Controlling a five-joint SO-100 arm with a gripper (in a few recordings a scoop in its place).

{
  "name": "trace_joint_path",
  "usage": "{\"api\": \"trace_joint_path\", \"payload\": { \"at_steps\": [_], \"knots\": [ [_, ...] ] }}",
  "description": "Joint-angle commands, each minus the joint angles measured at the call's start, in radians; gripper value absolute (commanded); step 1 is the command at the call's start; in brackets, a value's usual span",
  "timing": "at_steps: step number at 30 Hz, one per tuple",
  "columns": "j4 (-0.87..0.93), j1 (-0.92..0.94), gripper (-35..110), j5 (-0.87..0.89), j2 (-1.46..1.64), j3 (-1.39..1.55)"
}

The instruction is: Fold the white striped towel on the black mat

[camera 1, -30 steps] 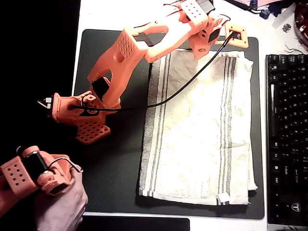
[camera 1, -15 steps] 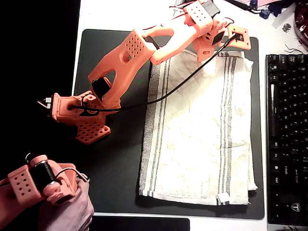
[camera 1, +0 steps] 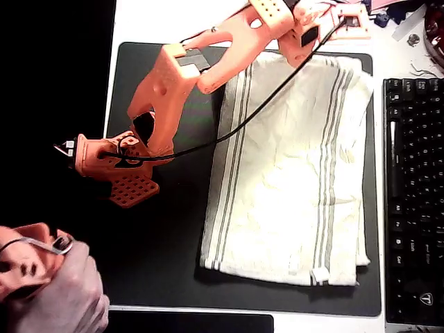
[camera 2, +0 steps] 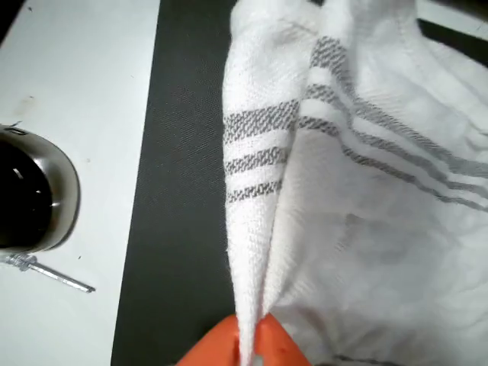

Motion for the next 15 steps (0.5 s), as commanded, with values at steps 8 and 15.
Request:
{"api": "trace_joint_path", "payload": {
  "at_steps": [8, 15],
  "knots": [
    [0.035, 0.233, 0, -0.141, 0.314, 0.067],
    [0.063, 0.485, 0, -0.23, 0.434, 0.166]
  ]
}}
